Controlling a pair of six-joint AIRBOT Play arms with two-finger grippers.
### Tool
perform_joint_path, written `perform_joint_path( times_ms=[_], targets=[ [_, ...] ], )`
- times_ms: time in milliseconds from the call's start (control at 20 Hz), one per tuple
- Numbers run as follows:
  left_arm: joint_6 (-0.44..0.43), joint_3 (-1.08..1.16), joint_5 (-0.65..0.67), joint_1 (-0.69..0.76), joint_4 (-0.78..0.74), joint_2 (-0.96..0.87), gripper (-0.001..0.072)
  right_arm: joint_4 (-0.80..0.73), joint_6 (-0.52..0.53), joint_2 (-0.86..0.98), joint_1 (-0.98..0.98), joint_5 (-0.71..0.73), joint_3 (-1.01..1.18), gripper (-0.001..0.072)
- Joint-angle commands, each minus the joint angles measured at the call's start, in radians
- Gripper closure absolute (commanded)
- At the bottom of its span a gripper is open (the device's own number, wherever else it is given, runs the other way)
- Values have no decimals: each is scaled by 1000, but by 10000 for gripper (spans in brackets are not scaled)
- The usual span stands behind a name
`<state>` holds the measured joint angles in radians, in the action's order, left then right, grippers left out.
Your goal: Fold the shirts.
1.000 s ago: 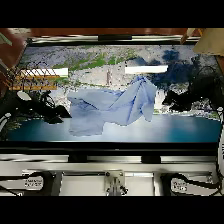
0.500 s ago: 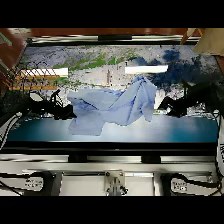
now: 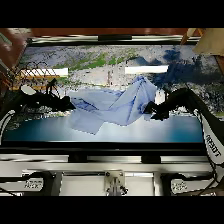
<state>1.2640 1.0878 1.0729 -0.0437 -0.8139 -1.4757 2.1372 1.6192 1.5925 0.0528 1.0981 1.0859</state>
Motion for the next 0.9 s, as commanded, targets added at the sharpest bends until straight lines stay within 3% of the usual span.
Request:
perform_joint_path(
  times_ms=[0, 50, 100, 150, 350, 500, 700, 850],
  targets=[
    [-27, 24, -1, 0, 3, 61, 676, 19, -48, 14, -33, -68, -2, 218],
    [-35, 42, 0, 0, 3, 80, 676, 19, -46, 14, -51, -65, -2, 362],
    [-38, 62, 1, -1, 3, 97, 676, 18, -45, 11, -64, -54, -1, 602],
    [-38, 86, 1, -2, 2, 114, 677, 19, -35, 0, -68, -37, 2, 639],
    [-82, 267, 1, -27, -23, 233, 678, -72, 77, -182, -36, 87, 116, 639],
    [-135, 523, -3, -39, -48, 381, 678, -129, 177, -427, 19, 129, 345, 639],
    [-134, 862, -159, -39, -90, 607, 677, -163, 219, -751, 57, -64, 657, 639],
    [-97, 912, -289, -39, -155, 772, 677, -219, 169, -942, 57, -164, 723, 639]
  ],
)
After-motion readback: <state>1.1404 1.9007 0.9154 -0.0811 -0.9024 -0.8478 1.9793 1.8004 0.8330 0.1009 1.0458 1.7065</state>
